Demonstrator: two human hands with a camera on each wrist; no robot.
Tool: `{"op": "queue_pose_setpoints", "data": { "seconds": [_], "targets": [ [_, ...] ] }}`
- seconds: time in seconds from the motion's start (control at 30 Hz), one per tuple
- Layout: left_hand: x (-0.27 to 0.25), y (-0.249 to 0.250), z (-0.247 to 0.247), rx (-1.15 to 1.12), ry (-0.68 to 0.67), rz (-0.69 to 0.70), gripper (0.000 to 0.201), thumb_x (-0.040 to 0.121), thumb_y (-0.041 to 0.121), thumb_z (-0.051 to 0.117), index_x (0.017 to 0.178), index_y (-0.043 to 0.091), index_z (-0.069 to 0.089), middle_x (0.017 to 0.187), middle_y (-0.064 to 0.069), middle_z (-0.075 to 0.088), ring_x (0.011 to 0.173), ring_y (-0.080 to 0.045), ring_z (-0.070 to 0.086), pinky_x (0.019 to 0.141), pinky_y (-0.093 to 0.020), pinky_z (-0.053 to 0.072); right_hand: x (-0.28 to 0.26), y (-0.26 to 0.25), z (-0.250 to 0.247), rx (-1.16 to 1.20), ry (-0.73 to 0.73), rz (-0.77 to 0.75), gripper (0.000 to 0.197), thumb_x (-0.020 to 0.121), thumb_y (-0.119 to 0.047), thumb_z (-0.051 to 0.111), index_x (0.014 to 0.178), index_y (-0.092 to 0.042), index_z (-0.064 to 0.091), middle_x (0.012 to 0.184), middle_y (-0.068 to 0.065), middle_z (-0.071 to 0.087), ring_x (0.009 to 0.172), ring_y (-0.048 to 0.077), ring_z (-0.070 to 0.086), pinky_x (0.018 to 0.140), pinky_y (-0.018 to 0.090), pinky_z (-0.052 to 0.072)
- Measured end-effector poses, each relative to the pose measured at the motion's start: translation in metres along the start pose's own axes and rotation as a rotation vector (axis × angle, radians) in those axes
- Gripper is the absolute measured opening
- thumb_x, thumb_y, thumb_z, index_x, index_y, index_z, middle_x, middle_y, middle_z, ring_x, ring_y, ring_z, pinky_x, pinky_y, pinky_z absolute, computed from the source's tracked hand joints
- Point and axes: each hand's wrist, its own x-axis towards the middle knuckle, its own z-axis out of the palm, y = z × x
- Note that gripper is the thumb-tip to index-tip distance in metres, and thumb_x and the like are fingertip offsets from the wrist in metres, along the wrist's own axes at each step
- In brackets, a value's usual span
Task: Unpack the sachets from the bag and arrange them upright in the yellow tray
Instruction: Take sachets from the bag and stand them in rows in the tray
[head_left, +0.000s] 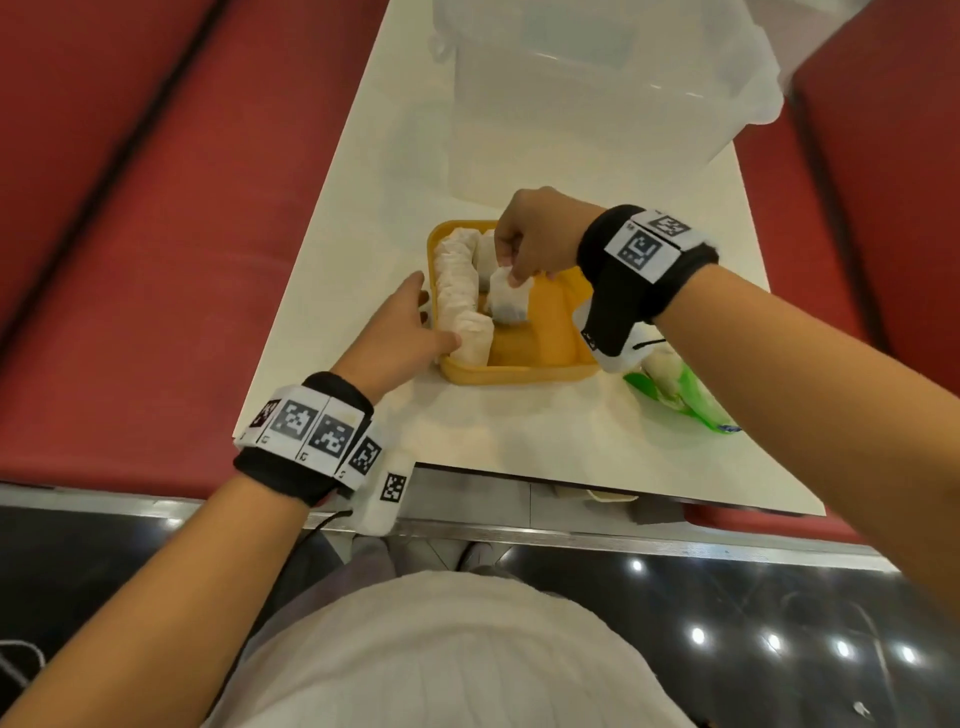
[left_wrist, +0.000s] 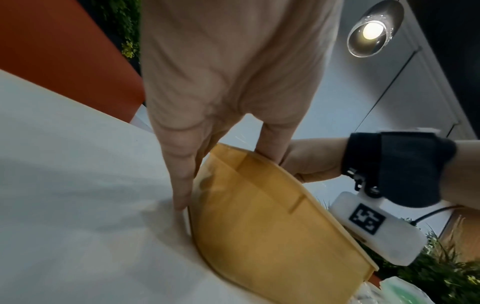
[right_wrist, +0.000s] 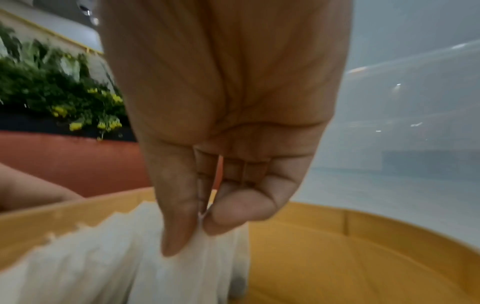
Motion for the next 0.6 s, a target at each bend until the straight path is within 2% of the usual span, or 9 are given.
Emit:
{"op": "queue_pose_setpoints", "data": {
  "seconds": [0.07, 0.17, 0.27, 0.4, 0.53, 0.6],
  "targets": [
    [-0.001, 0.000, 0.000, -0.016, -0.007, 0.005, 0.082, 0.081, 0.013, 0.072, 0.150, 0.015, 0.027, 0.146, -0.008, 0.045, 0.130, -0.025, 0.048, 0.105, -0.047, 0.044, 0.008, -0.001, 0.003, -0.028, 0.042, 0.019, 0.015, 0.079, -0.004, 0.073, 0.093, -0.007, 0.067, 0.091, 0.012, 0.067, 0.077, 0.028, 0.067, 0.069, 0.034, 0.058],
    [-0.003, 0.002, -0.002, -0.036, -0.010, 0.009, 0.089, 0.073, 0.020, 0.073, 0.150, 0.016, 0.027, 0.144, -0.008, 0.047, 0.128, -0.026, 0.050, 0.104, -0.048, 0.045, 0.017, 0.000, 0.007, -0.071, 0.124, 0.025, 0.015, 0.079, -0.002, 0.071, 0.093, -0.006, 0.068, 0.092, 0.012, 0.068, 0.071, 0.023, 0.062, 0.076, 0.035, 0.057],
    [-0.004, 0.001, -0.003, -0.043, -0.013, 0.016, 0.085, 0.076, 0.018, 0.072, 0.149, 0.015, 0.029, 0.144, -0.007, 0.047, 0.128, -0.026, 0.050, 0.104, -0.048, 0.044, 0.019, 0.001, 0.008, -0.072, 0.194, 0.028, 0.012, 0.080, -0.004, 0.072, 0.089, -0.009, 0.068, 0.091, 0.010, 0.067, 0.073, 0.022, 0.062, 0.071, 0.030, 0.052],
    [-0.002, 0.002, -0.001, -0.036, -0.003, 0.027, 0.072, 0.082, 0.008, 0.070, 0.145, 0.015, 0.035, 0.141, -0.006, 0.049, 0.126, -0.023, 0.051, 0.103, -0.045, 0.047, 0.019, 0.002, 0.009, -0.064, 0.320, 0.048, 0.012, 0.078, -0.009, 0.075, 0.088, -0.008, 0.068, 0.095, 0.011, 0.066, 0.085, 0.027, 0.062, 0.073, 0.030, 0.050],
    [-0.001, 0.002, -0.001, -0.054, 0.004, 0.030, 0.070, 0.083, 0.005, 0.069, 0.144, 0.016, 0.038, 0.141, -0.006, 0.049, 0.126, -0.022, 0.051, 0.102, -0.044, 0.047, 0.014, 0.012, 0.012, 0.027, 0.401, 0.195, 0.021, 0.074, -0.018, 0.080, 0.085, -0.009, 0.066, 0.095, 0.012, 0.065, 0.083, 0.028, 0.061, 0.071, 0.032, 0.051],
    [0.000, 0.002, -0.001, -0.058, -0.001, 0.026, 0.068, 0.082, 0.005, 0.069, 0.143, 0.016, 0.039, 0.139, -0.006, 0.051, 0.124, -0.022, 0.052, 0.102, -0.044, 0.048, 0.011, 0.017, 0.016, 0.054, 0.371, 0.282, 0.032, 0.073, -0.025, 0.082, 0.093, -0.006, 0.066, 0.096, 0.013, 0.063, 0.084, 0.028, 0.060, 0.069, 0.031, 0.049]
  ]
}}
